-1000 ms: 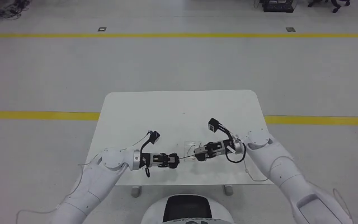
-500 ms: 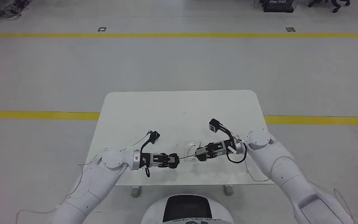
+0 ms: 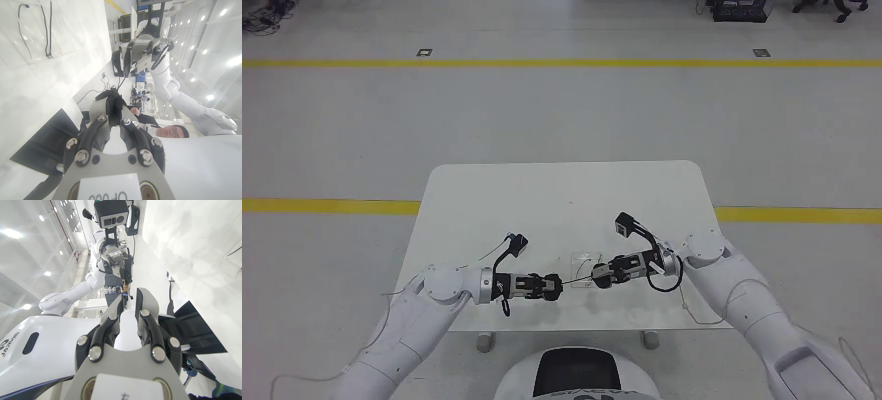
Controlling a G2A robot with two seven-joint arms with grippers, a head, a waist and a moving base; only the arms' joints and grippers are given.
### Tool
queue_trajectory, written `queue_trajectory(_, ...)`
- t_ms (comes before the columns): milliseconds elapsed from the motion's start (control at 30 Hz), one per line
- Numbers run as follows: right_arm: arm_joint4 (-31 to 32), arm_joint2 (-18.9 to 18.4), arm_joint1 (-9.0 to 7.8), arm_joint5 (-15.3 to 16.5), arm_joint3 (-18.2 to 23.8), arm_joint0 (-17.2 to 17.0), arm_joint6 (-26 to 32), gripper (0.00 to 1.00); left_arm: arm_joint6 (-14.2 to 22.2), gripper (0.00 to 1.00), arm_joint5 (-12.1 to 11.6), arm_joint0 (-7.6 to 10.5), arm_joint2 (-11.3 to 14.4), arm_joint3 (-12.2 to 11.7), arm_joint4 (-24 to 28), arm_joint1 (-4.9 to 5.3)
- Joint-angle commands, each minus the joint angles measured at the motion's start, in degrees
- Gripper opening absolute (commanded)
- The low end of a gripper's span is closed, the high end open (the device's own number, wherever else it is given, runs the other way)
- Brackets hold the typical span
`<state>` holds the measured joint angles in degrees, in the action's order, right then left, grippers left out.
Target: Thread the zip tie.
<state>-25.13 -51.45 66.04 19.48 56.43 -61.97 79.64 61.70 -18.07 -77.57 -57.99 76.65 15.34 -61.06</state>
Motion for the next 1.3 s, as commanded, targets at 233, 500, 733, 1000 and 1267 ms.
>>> queue_trajectory(233, 0.6, -0.7, -0.1, 0.0, 0.9, -0.7, 0.0, 0.14, 0.0, 0.0, 0.0, 0.0, 0.0, 0.0, 0.0, 0.0)
queue_trajectory(500, 0.6, -0.5, -0.11, 0.0, 0.9, -0.7, 0.0, 0.11, 0.0, 0.0, 0.0, 0.0, 0.0, 0.0, 0.0, 0.0)
queue_trajectory(733, 0.4, -0.5, 0.02, 0.0, 0.6, -0.6, 0.0, 0.13, 0.0, 0.0, 0.0, 0.0, 0.0, 0.0, 0.0, 0.0)
queue_trajectory(1000, 0.4, -0.7, 0.27, 0.0, 0.2, -0.5, 0.0, 0.12, 0.0, 0.0, 0.0, 0.0, 0.0, 0.0, 0.0, 0.0)
queue_trajectory(1267, 0.7, -0.9, 0.59, 0.0, -0.2, -0.3, 0.0, 0.12, 0.0, 0.0, 0.0, 0.0, 0.0, 0.0, 0.0, 0.0)
